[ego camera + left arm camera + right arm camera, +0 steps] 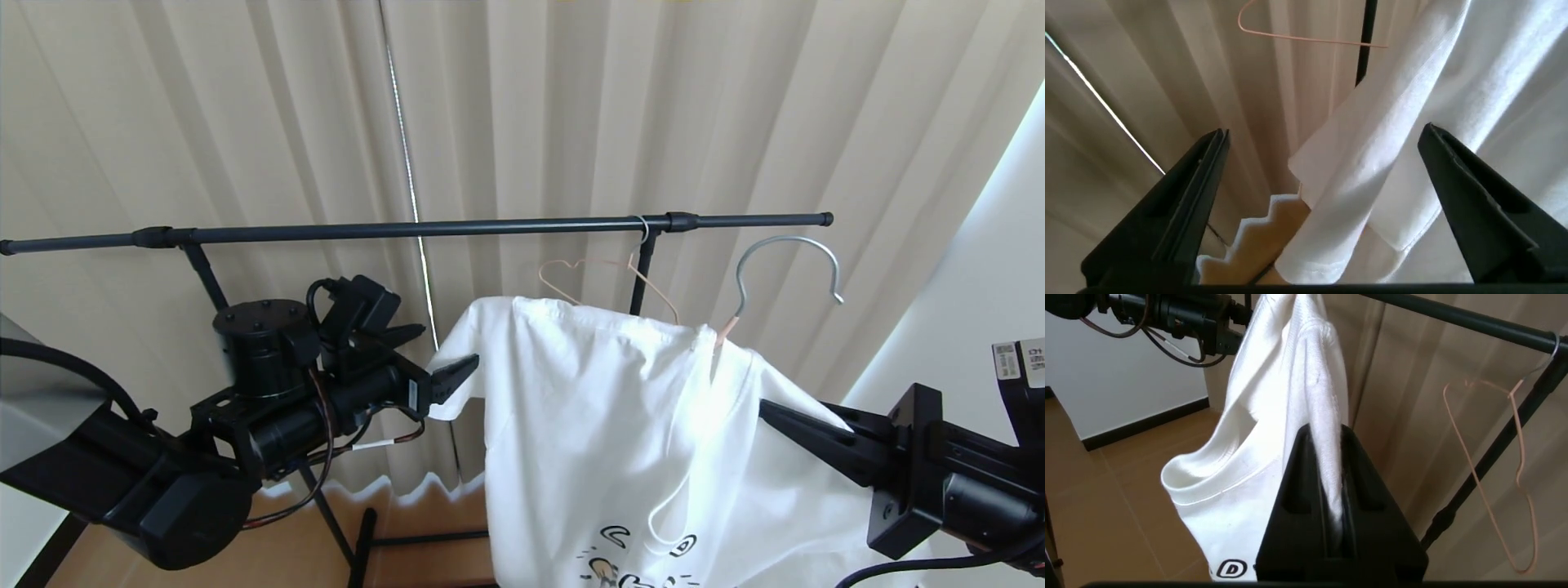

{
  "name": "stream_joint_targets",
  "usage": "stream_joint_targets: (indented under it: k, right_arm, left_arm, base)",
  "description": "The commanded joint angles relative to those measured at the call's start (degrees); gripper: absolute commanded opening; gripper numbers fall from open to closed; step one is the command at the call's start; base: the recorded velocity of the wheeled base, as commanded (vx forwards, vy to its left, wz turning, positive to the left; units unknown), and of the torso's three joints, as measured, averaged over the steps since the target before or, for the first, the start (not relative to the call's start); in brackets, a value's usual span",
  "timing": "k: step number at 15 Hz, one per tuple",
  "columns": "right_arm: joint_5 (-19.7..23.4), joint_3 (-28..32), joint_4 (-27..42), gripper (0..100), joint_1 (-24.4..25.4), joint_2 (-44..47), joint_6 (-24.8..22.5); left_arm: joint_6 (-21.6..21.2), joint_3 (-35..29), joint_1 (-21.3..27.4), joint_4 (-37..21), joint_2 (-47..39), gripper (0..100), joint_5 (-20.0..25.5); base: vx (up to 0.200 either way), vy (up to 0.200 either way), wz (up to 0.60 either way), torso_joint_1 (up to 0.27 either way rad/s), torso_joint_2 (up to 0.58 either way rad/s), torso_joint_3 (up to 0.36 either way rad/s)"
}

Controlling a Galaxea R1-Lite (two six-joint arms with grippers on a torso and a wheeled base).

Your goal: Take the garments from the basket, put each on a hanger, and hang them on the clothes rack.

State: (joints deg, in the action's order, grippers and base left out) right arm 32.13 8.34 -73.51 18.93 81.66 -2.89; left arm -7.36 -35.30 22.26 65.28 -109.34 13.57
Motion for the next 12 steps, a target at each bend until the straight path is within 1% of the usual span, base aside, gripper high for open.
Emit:
stream_joint_targets:
  k: [1,5,8,12]
  right_arm:
    - [-0.1,0.0,0.0,0,0.0,0.0,0.0]
    - [-0.1,0.3,0.1,0,-0.7,0.4,0.1]
    - [0.0,0.9,0.0,0,-2.1,0.4,1.3]
    - [-0.1,1.2,0.0,0,-2.9,0.4,1.4]
  left_arm:
    - [0.0,-0.2,-0.4,0.0,-0.4,0,0.0]
    - [0.0,-0.5,-1.1,0.0,-0.2,0,-0.1]
    - [0.0,-1.3,-3.5,0.0,-0.1,0,-0.1]
    - [0.0,-2.8,-6.2,-0.1,-0.2,0,0.0]
  base:
    - [0.000,0.000,0.00,0.000,0.00,0.000]
    - [0.000,0.000,0.00,0.000,0.00,0.000]
    - [0.000,0.000,0.00,0.000,0.00,0.000]
    - [0.000,0.000,0.00,0.000,0.00,0.000]
